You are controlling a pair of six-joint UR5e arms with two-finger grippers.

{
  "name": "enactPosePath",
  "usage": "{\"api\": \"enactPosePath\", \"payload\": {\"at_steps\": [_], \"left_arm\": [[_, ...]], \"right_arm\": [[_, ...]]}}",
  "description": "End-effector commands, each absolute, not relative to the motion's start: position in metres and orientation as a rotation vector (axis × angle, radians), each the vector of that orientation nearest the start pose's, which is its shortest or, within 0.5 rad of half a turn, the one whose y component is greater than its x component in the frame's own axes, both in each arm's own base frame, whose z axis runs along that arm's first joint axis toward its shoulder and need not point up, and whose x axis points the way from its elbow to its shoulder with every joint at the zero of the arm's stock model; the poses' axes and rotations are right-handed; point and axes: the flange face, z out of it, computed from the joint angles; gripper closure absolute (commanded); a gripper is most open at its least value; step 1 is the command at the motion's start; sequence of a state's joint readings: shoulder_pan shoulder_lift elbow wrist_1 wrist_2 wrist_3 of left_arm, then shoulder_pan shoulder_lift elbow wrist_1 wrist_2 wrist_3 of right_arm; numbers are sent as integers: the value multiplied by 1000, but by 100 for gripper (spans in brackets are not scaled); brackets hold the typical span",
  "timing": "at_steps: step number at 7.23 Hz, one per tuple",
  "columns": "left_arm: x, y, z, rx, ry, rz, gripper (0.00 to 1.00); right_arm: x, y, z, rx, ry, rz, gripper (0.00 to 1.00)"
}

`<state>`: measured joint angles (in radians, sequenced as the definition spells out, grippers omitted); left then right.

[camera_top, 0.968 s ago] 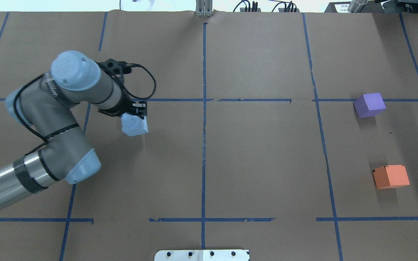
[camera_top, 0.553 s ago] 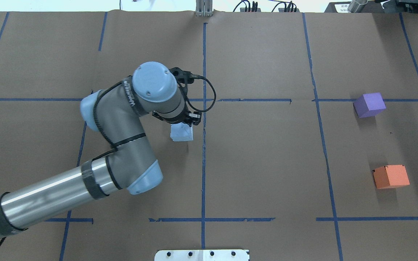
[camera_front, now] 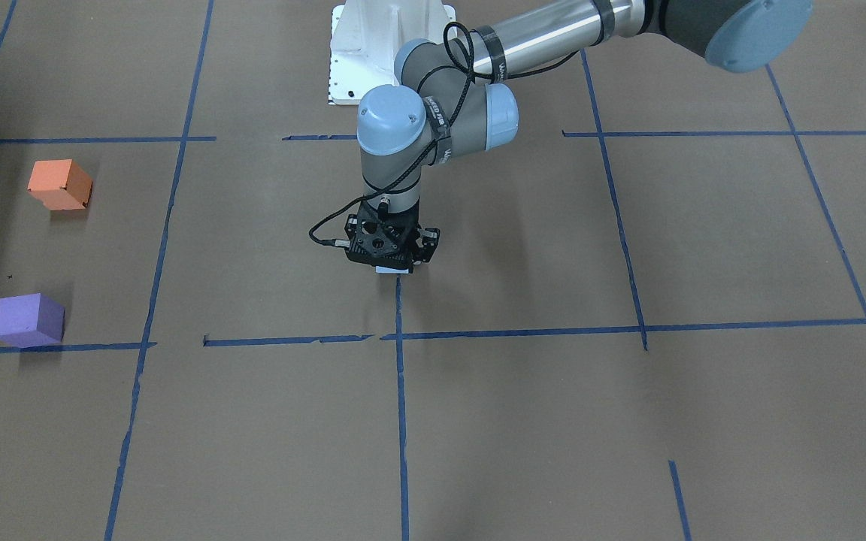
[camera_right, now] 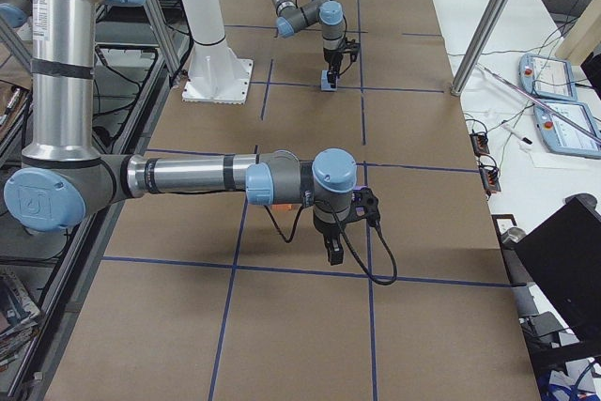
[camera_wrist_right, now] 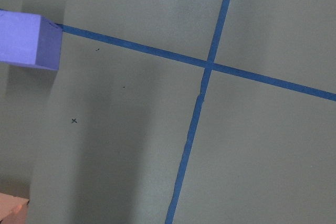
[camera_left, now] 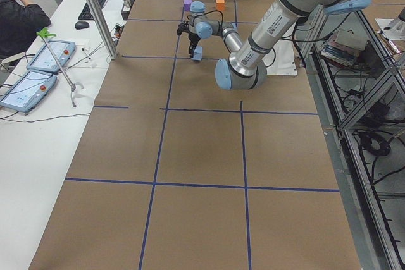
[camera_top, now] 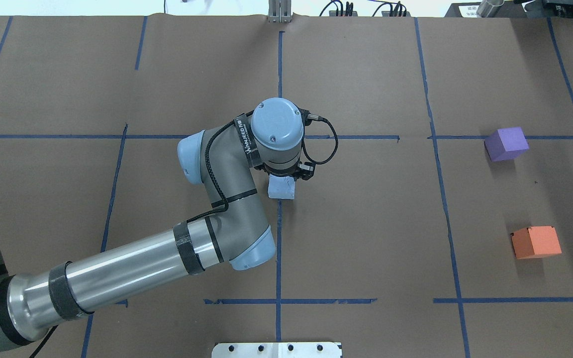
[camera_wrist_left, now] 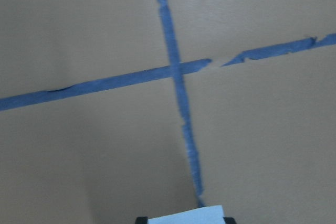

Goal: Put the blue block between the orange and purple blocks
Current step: 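Carry the light blue cube with the left gripper toward the table center, then release the light blue cube at the center and withdraw the left arm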

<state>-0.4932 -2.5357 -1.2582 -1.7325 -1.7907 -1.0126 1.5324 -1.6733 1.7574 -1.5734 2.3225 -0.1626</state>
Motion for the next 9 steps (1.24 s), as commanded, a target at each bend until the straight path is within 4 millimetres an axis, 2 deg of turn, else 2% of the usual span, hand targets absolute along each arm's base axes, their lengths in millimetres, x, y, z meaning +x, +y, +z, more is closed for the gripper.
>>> {"api": "enactPosePath", "payload": {"at_steps": [1,2,3,4,5,6,7,8,9], "left_arm": [[637,-494,155,234,810,120,0],[595,-529,149,188,817,85,0],[532,-563,146,95,862,50,0],[472,-572,185,50,888,12,0],[421,-561,235,48,880,-26,0],[364,-570,276,63,867,-7,0],[305,-591,322,57,817,60,0],[247,-610,347,94,763,145,0],[172,-614,400,113,712,198,0]], "right_arm": [[48,-455,616,127,-746,-223,0],[48,-456,615,129,-746,-224,0],[48,-457,614,132,-748,-225,0],[47,-460,611,137,-747,-228,0],[47,-463,607,144,-747,-231,0],[42,-469,598,153,-749,-234,0],[30,-486,578,154,-758,-192,0],[7,-496,554,156,-769,-190,0],[-22,-507,518,161,-790,-161,0]]}}
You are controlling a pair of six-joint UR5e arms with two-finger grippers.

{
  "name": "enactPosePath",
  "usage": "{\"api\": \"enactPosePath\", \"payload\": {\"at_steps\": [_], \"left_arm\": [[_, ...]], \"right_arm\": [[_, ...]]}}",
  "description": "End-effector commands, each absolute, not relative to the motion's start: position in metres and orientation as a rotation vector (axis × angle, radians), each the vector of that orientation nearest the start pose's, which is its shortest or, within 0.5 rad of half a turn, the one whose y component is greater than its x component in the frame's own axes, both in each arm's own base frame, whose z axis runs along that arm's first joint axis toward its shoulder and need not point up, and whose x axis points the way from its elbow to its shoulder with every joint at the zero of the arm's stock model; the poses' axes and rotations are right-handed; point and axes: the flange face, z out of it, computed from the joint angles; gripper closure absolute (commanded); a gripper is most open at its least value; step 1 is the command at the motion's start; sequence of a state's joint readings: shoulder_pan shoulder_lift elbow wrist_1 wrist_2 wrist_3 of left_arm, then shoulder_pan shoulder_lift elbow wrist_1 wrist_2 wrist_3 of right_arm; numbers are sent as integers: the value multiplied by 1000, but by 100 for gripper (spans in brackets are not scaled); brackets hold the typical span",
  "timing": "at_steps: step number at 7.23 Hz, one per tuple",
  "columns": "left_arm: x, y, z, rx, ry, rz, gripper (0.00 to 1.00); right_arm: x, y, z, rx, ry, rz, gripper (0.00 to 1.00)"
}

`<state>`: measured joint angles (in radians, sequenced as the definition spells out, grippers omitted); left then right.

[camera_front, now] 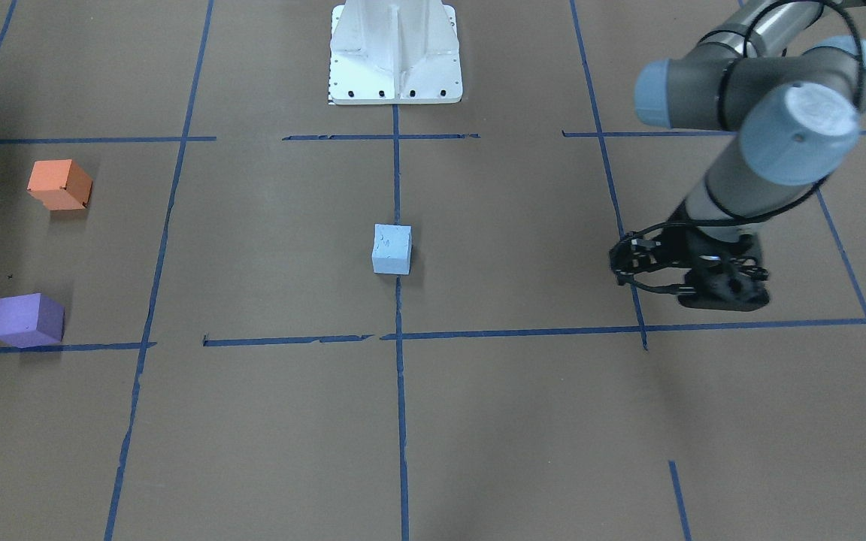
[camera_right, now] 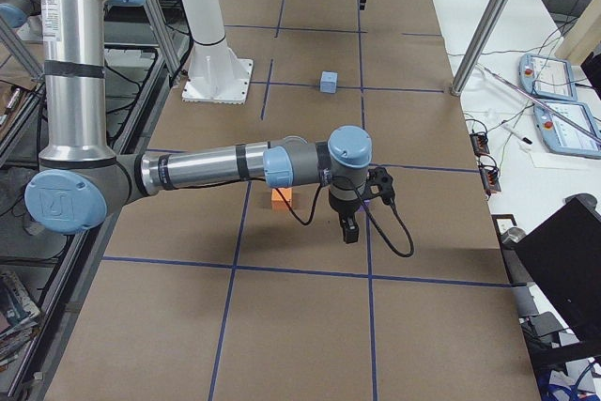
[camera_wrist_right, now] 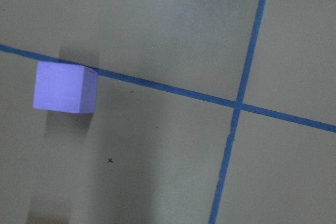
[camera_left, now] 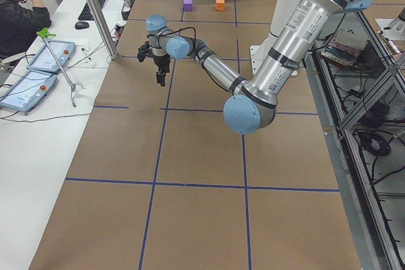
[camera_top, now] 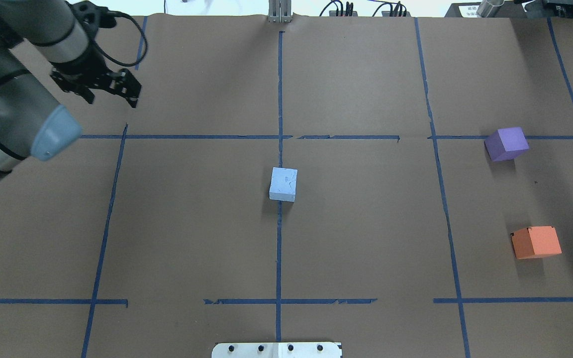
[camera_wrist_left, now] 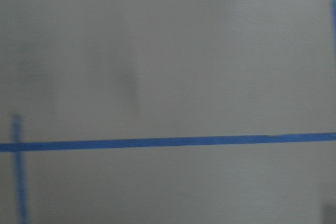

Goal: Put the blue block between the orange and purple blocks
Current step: 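Release the light blue cube at the center and withdraw the left arm, then swing the right gripper over to the light blue cube at the center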

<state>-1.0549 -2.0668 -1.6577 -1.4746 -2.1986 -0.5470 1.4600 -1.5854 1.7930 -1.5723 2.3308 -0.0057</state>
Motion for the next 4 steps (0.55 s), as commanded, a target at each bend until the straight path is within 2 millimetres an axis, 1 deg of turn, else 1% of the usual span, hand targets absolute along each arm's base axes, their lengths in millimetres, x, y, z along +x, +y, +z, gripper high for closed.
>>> {"api": "enactPosePath", "payload": {"at_steps": [1,2,3,4], "left_arm": [[91,-604,459,124,708,239,0],[14,-583,512,133,729,243,0],[-40,-550,562,130,729,249,0],[-62,-517,595,96,739,206,0]], "right_arm": [[-61,-511,475,153,-817,-127,0],[-95,-509,435,149,-845,-111,0],[-146,-505,393,116,-882,-79,0],[-207,-501,345,83,-916,-52,0]]}}
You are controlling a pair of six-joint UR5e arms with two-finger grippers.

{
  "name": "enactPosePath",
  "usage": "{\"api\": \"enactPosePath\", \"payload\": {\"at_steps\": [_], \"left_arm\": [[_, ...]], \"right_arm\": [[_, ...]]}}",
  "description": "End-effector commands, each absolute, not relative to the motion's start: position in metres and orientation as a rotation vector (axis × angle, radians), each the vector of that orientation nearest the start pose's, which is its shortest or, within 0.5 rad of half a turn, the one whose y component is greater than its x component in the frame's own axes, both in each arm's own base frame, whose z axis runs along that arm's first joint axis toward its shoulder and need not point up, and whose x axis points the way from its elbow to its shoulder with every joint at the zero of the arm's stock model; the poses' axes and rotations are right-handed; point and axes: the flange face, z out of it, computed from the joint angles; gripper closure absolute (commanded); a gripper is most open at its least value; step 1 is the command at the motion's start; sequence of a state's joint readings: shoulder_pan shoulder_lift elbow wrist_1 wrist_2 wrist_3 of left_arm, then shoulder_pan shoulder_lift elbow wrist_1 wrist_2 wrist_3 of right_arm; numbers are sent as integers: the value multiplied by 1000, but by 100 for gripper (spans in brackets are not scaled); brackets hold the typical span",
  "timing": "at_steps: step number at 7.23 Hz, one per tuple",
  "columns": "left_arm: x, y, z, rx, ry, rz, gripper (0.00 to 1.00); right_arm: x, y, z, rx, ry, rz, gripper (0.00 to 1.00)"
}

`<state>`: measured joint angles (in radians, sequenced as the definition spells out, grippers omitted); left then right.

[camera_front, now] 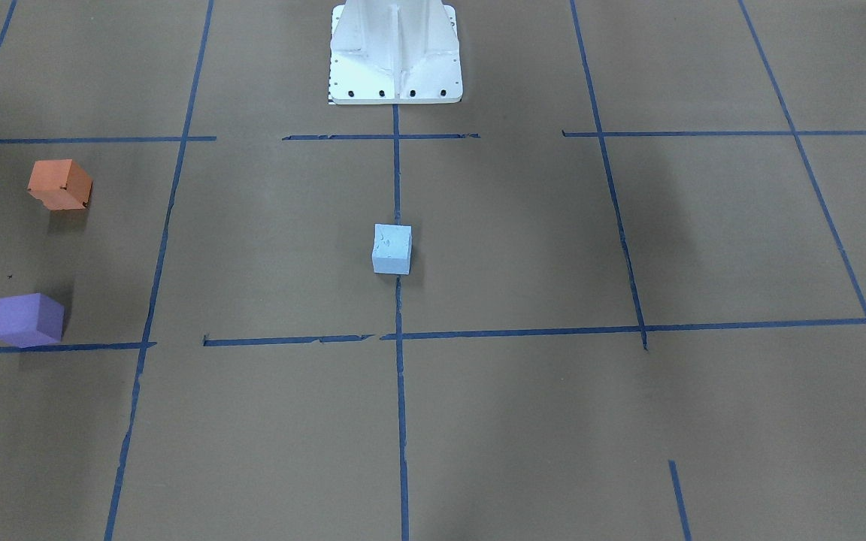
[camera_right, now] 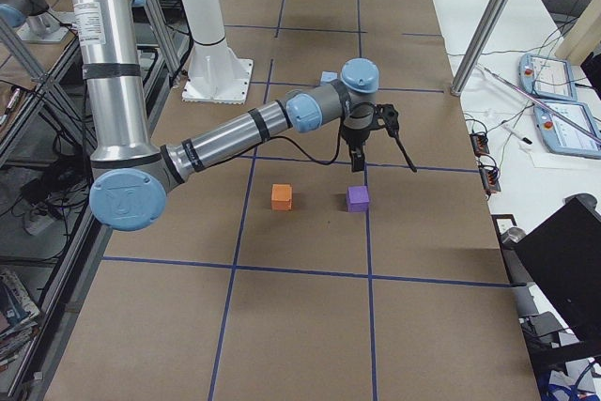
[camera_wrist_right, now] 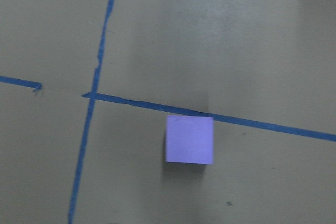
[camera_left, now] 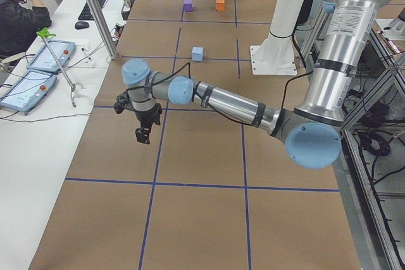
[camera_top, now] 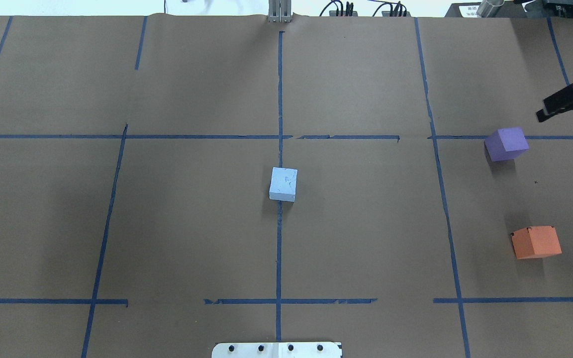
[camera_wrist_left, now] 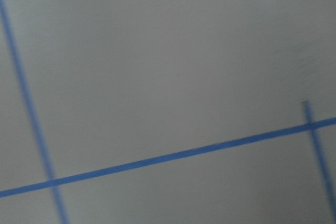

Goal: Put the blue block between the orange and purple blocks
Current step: 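Swing the right gripper over to the light blue cube at the center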

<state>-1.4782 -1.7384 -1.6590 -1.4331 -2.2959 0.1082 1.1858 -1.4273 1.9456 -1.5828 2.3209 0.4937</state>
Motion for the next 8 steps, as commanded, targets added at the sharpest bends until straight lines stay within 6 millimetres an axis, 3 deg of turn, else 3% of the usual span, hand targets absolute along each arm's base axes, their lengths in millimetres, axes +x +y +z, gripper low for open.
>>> {"api": "enactPosePath", "payload": {"at_steps": [1,2,4,5,6,8], "left_arm": [[-66,-509,602,84,754,185,0],[-63,-510,600,76,775,161,0],[-63,-512,594,74,775,130,0],[-63,-513,593,74,775,130,0],[-63,-512,593,74,777,130,0],[-61,-512,592,75,812,126,0]], "right_arm": [[-290,-481,298,56,-924,-42,0],[-362,-459,256,57,-917,-9,0],[-462,-440,178,43,-876,44,0],[-511,-441,158,27,-852,80,0],[-547,-450,143,16,-822,120,0],[-581,-454,155,-2,-765,116,0]]}}
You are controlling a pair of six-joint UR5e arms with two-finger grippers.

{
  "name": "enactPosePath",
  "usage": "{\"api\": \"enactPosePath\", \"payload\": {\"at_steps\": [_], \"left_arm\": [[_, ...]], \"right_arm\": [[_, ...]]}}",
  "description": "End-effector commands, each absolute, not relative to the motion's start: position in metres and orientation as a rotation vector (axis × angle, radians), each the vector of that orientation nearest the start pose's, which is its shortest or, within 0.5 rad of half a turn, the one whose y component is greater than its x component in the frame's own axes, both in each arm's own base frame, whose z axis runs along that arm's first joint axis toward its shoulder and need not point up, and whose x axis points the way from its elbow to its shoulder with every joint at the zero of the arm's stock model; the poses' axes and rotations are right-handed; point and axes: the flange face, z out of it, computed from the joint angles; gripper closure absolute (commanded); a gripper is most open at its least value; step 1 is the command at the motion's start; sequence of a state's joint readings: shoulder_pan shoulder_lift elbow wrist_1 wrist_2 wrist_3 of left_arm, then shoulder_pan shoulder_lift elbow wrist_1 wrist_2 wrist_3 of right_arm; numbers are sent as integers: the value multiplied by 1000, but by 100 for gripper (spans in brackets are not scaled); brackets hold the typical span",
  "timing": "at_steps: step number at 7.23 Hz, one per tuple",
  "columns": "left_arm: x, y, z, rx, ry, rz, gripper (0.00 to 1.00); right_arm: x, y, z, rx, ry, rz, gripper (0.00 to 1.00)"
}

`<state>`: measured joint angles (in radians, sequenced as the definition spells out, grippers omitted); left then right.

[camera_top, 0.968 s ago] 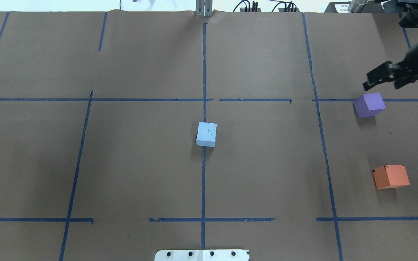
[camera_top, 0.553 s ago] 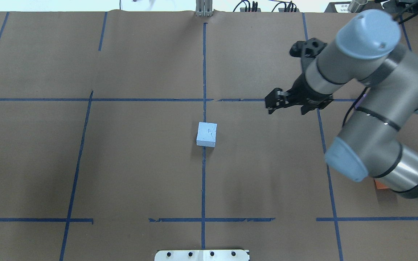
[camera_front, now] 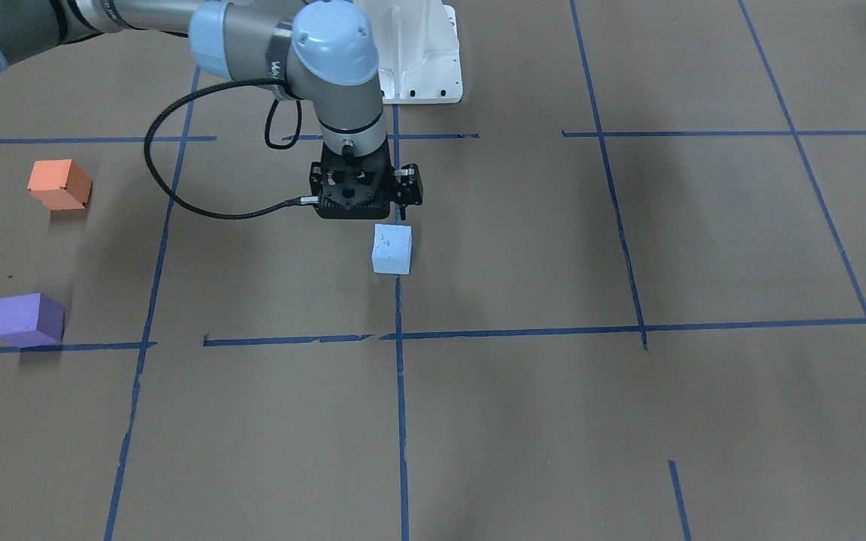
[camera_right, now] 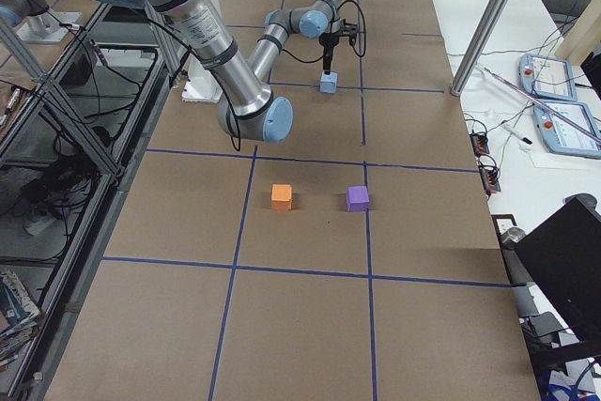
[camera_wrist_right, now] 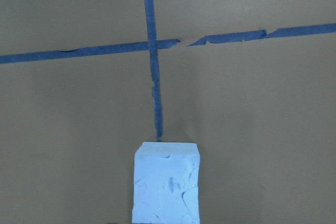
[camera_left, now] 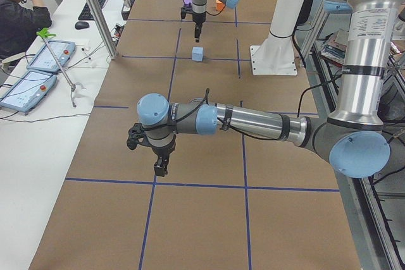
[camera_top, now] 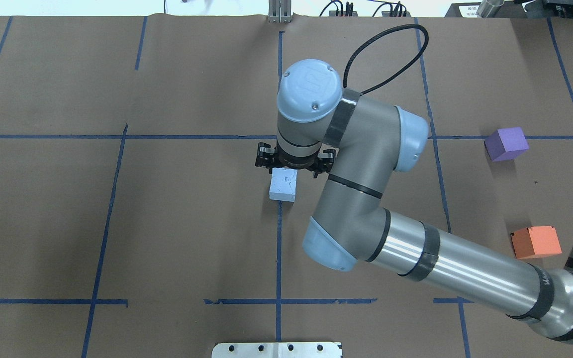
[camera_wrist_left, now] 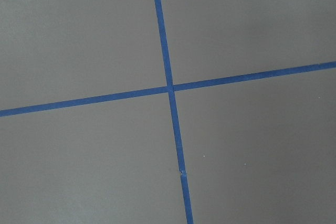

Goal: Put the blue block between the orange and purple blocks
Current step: 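Swing the right gripper over to the light blue cube at the center, then grasp the light blue cube with the right gripper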

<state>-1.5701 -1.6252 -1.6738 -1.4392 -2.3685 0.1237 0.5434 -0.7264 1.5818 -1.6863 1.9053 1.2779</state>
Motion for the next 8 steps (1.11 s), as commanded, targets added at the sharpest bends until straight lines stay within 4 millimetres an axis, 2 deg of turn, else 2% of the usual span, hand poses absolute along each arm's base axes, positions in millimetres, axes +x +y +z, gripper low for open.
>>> {"api": "enactPosePath", "payload": {"at_steps": [1,3,4,5,6,7,8], "left_arm": [[-61,-512,591,75,812,126,0],[-60,-512,592,73,812,127,0],[-61,-512,592,73,812,126,0],[-60,-511,593,72,812,128,0],[-61,-511,592,73,812,126,0],[-61,-511,593,72,812,125,0],[-60,-511,592,73,814,127,0]], "right_arm": [[-591,-447,164,-5,-745,105,0],[-611,-451,185,7,-693,105,0],[-633,-451,197,32,-731,97,0],[-645,-457,210,45,-759,96,0],[-646,-457,209,46,-762,95,0],[-646,-457,205,44,-763,96,10],[-645,-456,208,28,-737,107,75]]}}
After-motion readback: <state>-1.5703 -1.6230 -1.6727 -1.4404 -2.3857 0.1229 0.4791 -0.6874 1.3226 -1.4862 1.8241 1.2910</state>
